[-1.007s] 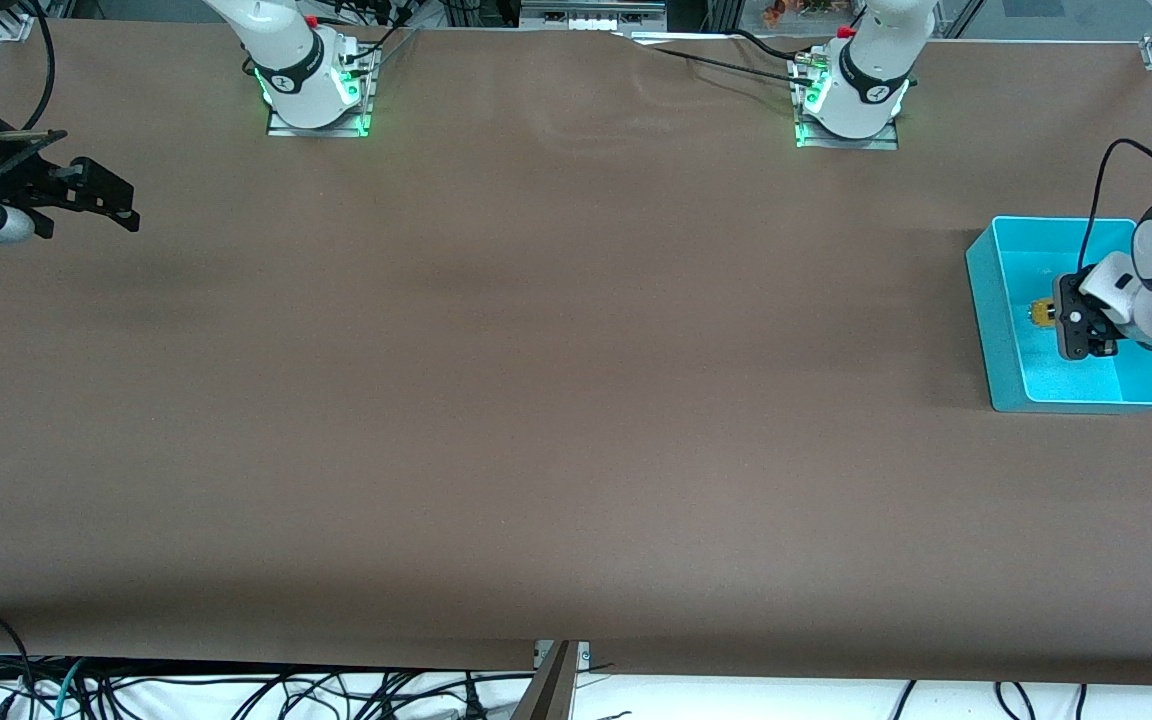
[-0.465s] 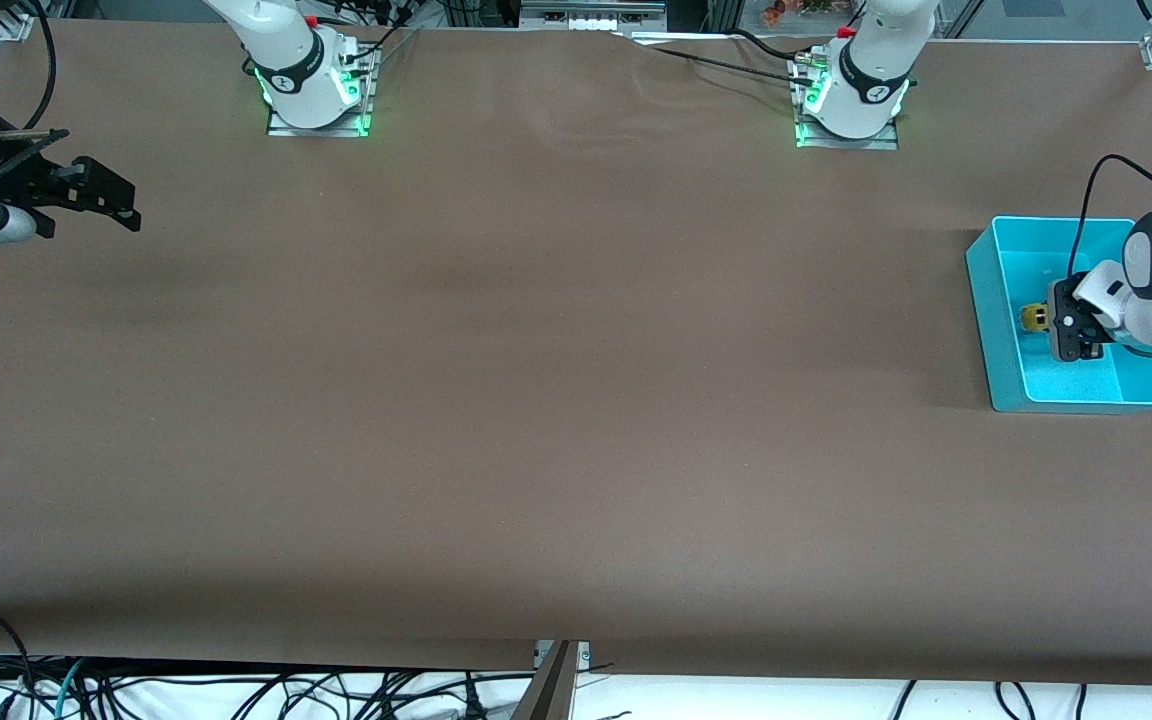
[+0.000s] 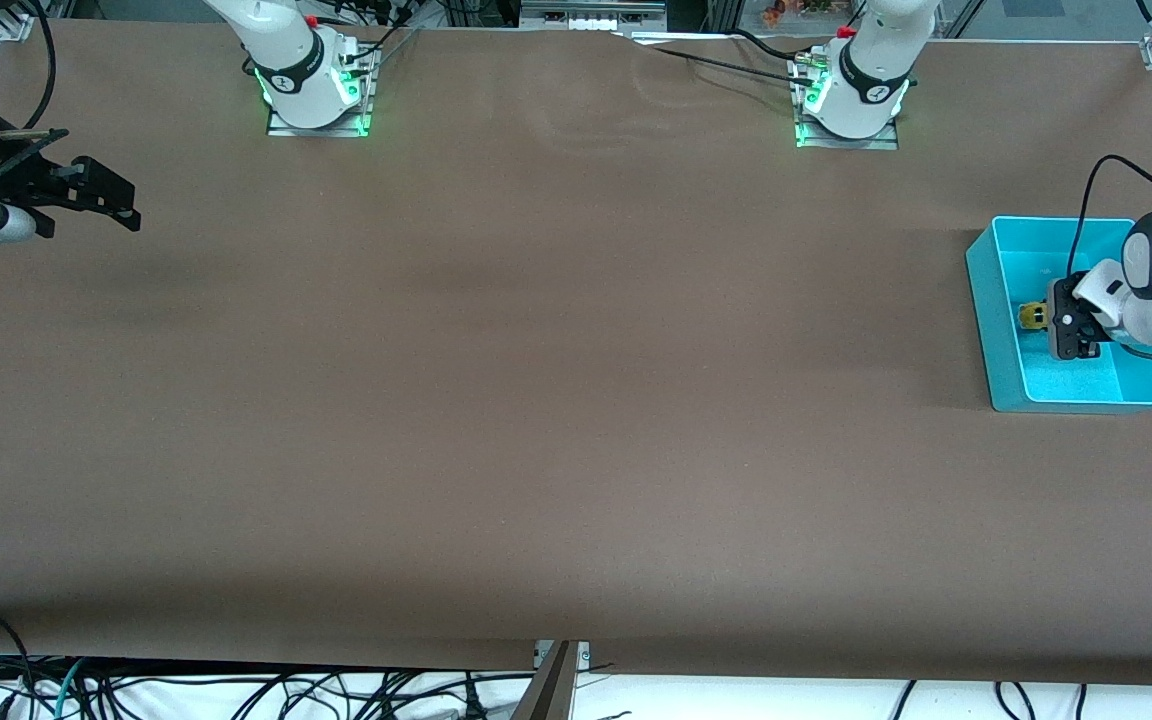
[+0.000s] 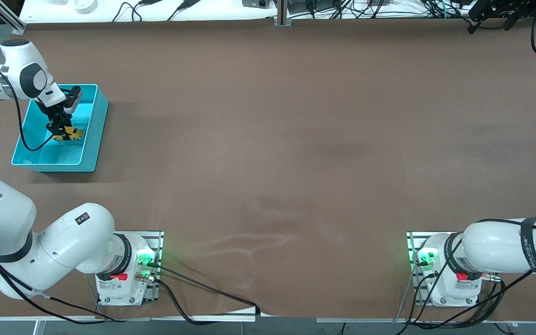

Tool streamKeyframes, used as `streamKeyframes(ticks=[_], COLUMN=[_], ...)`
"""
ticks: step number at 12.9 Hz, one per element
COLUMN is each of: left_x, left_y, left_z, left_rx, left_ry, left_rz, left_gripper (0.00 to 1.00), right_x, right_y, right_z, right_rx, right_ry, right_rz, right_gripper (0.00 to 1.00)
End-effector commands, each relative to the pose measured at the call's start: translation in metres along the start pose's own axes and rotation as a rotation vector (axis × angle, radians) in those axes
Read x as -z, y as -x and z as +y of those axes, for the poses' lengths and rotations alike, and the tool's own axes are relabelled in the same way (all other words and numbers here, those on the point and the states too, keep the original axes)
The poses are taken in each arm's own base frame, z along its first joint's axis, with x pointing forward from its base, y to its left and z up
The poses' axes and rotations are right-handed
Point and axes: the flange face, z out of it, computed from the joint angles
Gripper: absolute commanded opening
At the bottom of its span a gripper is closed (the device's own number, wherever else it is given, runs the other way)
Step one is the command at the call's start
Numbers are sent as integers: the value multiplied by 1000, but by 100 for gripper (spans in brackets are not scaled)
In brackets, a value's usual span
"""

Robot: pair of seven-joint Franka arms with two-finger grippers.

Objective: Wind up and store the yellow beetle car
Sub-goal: 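Lower the car into the blue bin and open the left gripper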

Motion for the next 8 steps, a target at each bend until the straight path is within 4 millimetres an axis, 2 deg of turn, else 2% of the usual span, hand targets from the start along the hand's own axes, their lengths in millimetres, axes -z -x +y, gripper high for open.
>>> streamKeyframes(ticks=[1, 2, 4, 6, 8], left_x=[5, 10, 25, 59, 117], left_y=[8, 3, 1, -3, -29], left_z=[5, 4, 6, 15, 23], left_rx=[-91, -148, -151, -103, -125], left_ry=[-4, -8, 4, 7, -40], left_rz=[2, -2, -13, -23, -67], left_gripper=[100, 100, 100, 100, 100], right_x=[9, 9, 9, 10, 10], right_y=[2, 2, 2, 2, 2], right_z=[-3, -3, -3, -3, -3], right_rx=[-11, -11, -11, -11, -11], right_ry=[2, 2, 2, 2, 2], right_rz=[-2, -2, -1, 1, 1], right_gripper=[99, 99, 99, 99, 99])
